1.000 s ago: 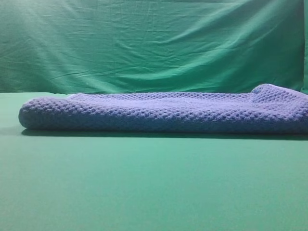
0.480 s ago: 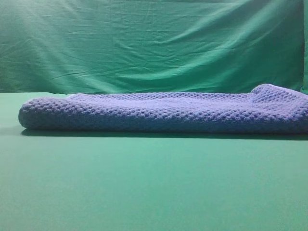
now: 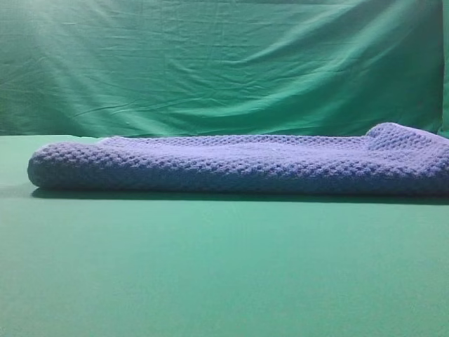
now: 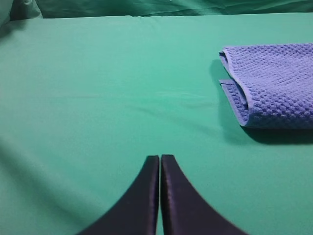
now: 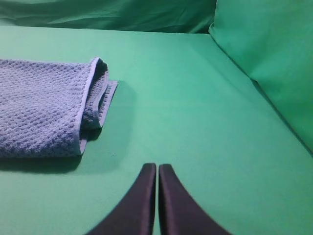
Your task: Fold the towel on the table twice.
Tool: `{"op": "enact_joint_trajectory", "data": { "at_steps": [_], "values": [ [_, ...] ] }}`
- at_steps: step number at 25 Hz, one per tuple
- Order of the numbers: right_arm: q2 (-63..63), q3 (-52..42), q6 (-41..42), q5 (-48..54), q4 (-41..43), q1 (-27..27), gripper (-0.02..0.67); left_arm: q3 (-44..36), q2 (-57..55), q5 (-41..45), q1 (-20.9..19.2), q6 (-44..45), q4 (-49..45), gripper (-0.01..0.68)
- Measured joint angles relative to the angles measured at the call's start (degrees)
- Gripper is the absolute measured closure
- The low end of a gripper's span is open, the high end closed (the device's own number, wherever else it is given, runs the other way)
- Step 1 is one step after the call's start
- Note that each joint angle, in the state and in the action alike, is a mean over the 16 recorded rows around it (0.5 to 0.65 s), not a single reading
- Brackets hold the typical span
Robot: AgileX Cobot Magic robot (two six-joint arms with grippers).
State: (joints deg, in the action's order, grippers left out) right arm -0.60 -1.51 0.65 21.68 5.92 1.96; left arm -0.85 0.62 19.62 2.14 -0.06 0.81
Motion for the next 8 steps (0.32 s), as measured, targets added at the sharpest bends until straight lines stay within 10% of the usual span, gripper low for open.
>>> {"op": "enact_joint_trajectory", "data": {
  "at_steps": [8],
  "values": [
    [0.0, 0.0, 0.0, 0.1, 0.0, 0.0, 0.649, 0.0, 0.0, 0.0, 0.0, 0.0, 0.0, 0.673]
  ]
}}
